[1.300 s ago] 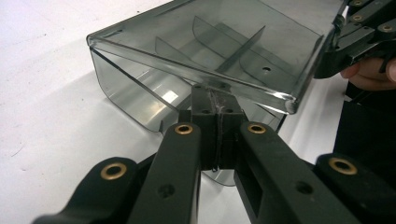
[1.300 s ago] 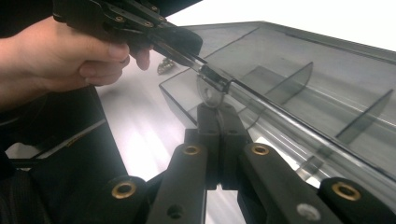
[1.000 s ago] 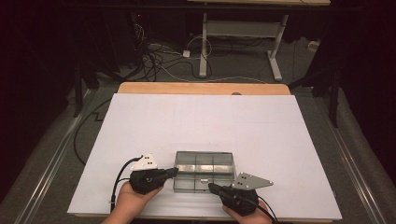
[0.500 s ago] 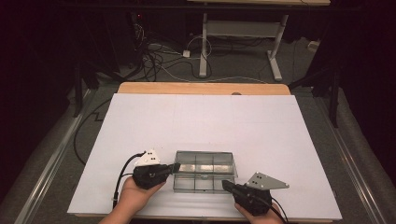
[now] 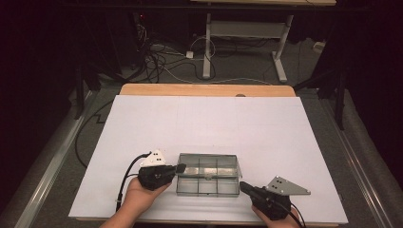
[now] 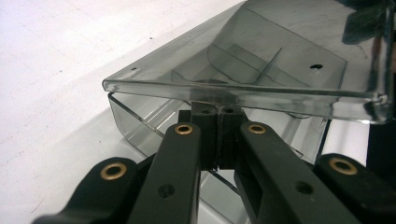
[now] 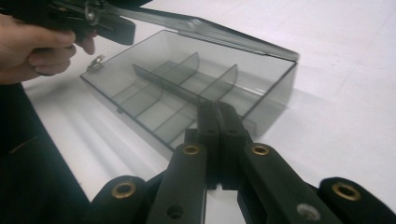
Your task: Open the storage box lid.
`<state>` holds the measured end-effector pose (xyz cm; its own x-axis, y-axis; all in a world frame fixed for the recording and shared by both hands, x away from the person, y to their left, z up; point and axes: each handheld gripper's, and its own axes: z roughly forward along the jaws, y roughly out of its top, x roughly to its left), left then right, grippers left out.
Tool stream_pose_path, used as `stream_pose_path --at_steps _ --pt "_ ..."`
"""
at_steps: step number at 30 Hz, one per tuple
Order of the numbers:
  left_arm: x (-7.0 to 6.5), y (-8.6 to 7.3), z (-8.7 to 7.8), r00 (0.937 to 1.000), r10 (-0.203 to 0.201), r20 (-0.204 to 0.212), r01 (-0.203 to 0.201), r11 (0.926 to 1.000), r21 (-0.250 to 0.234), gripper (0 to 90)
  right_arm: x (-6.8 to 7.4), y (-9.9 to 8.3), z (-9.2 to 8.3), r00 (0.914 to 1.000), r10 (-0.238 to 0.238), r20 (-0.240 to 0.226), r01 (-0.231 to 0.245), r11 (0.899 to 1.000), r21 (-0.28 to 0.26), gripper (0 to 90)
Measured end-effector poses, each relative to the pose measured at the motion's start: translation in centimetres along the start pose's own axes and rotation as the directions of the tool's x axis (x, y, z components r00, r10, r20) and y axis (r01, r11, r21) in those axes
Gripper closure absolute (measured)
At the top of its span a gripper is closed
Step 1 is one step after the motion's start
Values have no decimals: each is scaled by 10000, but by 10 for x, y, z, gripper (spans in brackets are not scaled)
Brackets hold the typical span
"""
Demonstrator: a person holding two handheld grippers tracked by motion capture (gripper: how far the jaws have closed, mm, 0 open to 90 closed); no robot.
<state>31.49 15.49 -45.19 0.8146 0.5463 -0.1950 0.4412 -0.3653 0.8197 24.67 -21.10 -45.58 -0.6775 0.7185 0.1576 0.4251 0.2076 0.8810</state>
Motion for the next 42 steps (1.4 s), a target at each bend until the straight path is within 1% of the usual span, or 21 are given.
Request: stream_pose_path --at_steps 12,18,22,26,33,36,40,42 --pt "0 0 1 10000 19 -56 -18 10000 47 869 -18 -3 -7 9982 55 598 -46 9999 -144 900" --pt "-2 -1 0 10000 75 11 -75 10000 49 869 -26 -4 -4 9963 27 862 -16 9999 -127 900" --pt "-4 -3 -1 9999 101 59 -101 9999 18 868 -31 -2 -2 9957 30 925 -10 9998 -221 900" --pt "-5 -6 -1 9998 170 36 -170 9998 57 869 -34 0 4 9954 6 958 17 9997 -234 900" --pt "-6 -9 -2 9999 108 15 -108 9999 -68 869 -41 3 16 9939 92 1095 -57 9995 -317 900" --pt "-6 -9 -3 10000 39 22 -39 9999 -103 868 -45 7 21 9931 51 1176 -7 9993 -371 900" --pt "-5 -7 -1 10000 -23 -52 23 10000 -30 868 -49 13 31 9919 -132 1265 179 9992 -357 900" --pt "-5 -5 -2 10000 -64 -57 64 10000 -53 853 -52 16 36 9918 -125 1275 179 9990 -407 900"
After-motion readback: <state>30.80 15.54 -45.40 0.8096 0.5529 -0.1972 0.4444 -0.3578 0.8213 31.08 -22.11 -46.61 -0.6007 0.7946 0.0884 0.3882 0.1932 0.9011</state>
